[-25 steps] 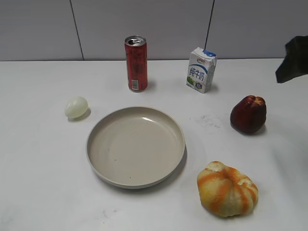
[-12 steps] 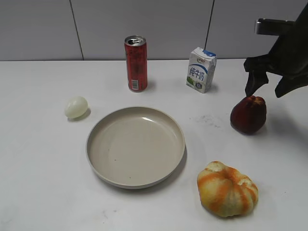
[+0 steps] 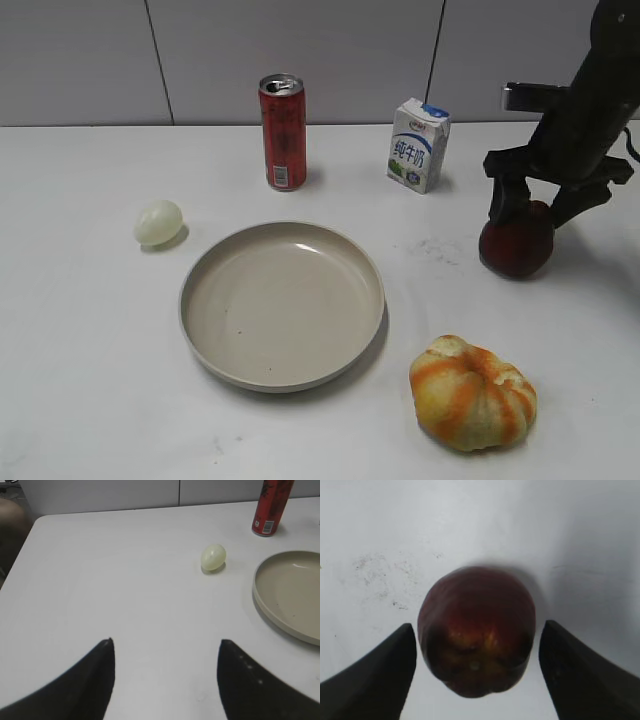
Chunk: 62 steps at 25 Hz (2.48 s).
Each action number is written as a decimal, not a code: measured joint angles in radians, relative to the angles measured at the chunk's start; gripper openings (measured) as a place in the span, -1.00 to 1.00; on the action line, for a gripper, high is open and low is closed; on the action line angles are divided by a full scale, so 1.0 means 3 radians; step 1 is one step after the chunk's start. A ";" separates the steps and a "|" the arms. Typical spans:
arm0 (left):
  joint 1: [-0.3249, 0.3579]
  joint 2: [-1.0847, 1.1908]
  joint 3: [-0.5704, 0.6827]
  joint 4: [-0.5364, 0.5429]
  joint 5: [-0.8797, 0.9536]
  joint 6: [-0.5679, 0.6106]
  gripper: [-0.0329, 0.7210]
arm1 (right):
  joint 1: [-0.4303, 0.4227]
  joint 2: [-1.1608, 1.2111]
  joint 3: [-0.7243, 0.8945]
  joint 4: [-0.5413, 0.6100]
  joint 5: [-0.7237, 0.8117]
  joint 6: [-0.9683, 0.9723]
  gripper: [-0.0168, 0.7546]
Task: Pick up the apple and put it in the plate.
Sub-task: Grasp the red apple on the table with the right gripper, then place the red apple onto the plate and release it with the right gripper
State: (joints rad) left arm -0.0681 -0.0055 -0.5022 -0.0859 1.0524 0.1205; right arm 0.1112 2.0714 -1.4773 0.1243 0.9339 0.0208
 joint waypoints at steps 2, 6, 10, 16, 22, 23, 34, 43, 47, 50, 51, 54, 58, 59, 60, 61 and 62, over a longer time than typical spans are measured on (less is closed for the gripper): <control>0.0000 0.0000 0.0000 0.0000 0.0000 0.0000 0.39 | 0.0000 0.0013 -0.0011 -0.0018 0.0024 0.0007 0.60; 0.0000 0.0000 0.0000 0.0000 0.0000 0.0000 0.39 | 0.0000 0.0015 -0.0023 -0.0025 0.0038 0.0010 0.54; 0.0000 0.0000 0.0000 0.0000 0.0000 0.0000 0.39 | 0.0000 0.0024 -0.0048 -0.0031 0.0096 0.0010 0.54; 0.0000 0.0000 0.0000 0.0000 0.0000 0.0000 0.39 | 0.0111 -0.0029 -0.0258 -0.0074 0.0432 0.0017 0.54; 0.0000 0.0000 0.0000 0.0000 0.0000 0.0000 0.39 | 0.0733 -0.0257 -0.0543 -0.0057 0.0508 0.0017 0.54; 0.0000 0.0000 0.0000 0.0000 0.0000 0.0000 0.39 | 0.0887 -0.0265 -0.0597 -0.0050 0.0525 0.0017 0.54; 0.0000 0.0000 0.0000 0.0000 0.0000 0.0000 0.39 | 0.2103 -0.0134 -0.0663 -0.0072 0.0069 0.0017 0.54; 0.0000 0.0000 0.0000 0.0000 0.0000 0.0000 0.39 | 0.2130 0.0322 -0.0663 -0.0188 0.0022 0.0017 0.55; 0.0000 0.0000 0.0000 0.0000 0.0000 0.0000 0.39 | 0.2130 0.0326 -0.0670 -0.0194 0.0022 0.0017 0.74; 0.0000 0.0000 0.0000 0.0000 0.0000 0.0000 0.39 | 0.2130 0.0326 -0.0718 -0.0168 0.0137 0.0017 0.77; 0.0000 0.0000 0.0000 0.0000 0.0000 0.0000 0.39 | 0.2130 0.0326 -0.0761 -0.0149 0.0217 0.0017 0.78; 0.0000 0.0000 0.0000 0.0000 0.0000 0.0000 0.39 | 0.2102 0.0326 -0.0974 -0.0150 0.0506 0.0017 0.78; 0.0000 0.0000 0.0000 0.0000 0.0000 0.0000 0.39 | 0.1962 0.0326 -0.1469 -0.0138 0.0861 0.0020 0.77; 0.0000 0.0000 0.0000 0.0000 0.0000 0.0000 0.39 | 0.1899 0.0326 -0.1598 -0.0138 0.0878 0.0020 0.76; 0.0000 0.0000 0.0000 0.0000 0.0000 0.0000 0.39 | 0.1841 0.0322 -0.1686 -0.0138 0.0883 0.0020 0.74; 0.0000 0.0000 0.0000 0.0000 0.0000 0.0000 0.39 | 0.1765 0.0313 -0.1763 -0.0146 0.0890 0.0020 0.72; 0.0000 0.0000 0.0000 0.0000 0.0000 0.0000 0.39 | 0.1685 0.0296 -0.1806 -0.0146 0.0890 0.0020 0.71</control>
State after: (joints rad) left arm -0.0681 -0.0055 -0.5022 -0.0859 1.0524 0.1205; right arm 0.6167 2.1603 -2.0191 0.0806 1.2008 0.0267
